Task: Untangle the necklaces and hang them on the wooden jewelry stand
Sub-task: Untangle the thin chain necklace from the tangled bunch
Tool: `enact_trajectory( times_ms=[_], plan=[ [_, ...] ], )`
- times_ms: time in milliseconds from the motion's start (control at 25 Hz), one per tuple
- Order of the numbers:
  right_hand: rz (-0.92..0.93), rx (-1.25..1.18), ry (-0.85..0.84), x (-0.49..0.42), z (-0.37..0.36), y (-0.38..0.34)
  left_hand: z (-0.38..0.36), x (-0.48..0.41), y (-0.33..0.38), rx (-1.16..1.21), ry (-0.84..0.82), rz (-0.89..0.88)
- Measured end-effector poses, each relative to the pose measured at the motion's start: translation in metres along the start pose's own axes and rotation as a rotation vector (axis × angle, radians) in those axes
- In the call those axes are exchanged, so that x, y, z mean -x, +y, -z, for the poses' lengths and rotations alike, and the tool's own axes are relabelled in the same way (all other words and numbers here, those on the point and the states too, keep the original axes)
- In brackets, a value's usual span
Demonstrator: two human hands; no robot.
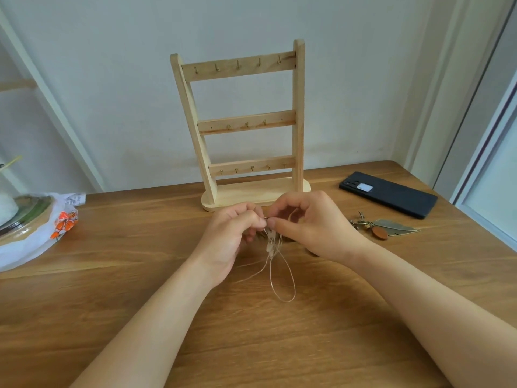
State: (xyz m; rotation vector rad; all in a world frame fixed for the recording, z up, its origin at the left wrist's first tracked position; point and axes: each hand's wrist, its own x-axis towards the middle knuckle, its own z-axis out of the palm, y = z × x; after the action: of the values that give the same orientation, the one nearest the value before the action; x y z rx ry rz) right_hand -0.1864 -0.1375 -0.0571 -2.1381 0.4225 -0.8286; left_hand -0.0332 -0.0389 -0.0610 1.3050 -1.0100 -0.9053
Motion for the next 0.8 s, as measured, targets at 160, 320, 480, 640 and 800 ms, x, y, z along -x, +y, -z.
enact_trajectory(
  times_ms=[160, 320, 480, 640, 800],
  plan=[
    [-0.115, -0.305, 0.041, 0.0003, 0.0002, 0.007, -0.0021, 0.0013, -0.0007, 0.131, -0.022, 0.06],
    [-0.153, -0.324, 0.018, -0.0016, -0.0018, 0.01, 0.0021, 0.0001, 0.0007, 0.032, -0.016, 0.056],
    [-0.132, -0.272, 0.029, -0.0028, -0.0004, 0.0089, 0.0064, 0.0026, 0.0033, -0.175, 0.121, -0.114],
    [-0.084, -0.16, 0.018, -0.002, -0.0015, 0.0078, 0.0072, 0.0056, 0.0056, -0.42, 0.143, -0.242],
    [-0.134, -0.297, -0.015, -0.0024, -0.0029, 0.009, 0.0013, 0.0044, 0.0041, -0.179, 0.178, -0.148]
  ],
)
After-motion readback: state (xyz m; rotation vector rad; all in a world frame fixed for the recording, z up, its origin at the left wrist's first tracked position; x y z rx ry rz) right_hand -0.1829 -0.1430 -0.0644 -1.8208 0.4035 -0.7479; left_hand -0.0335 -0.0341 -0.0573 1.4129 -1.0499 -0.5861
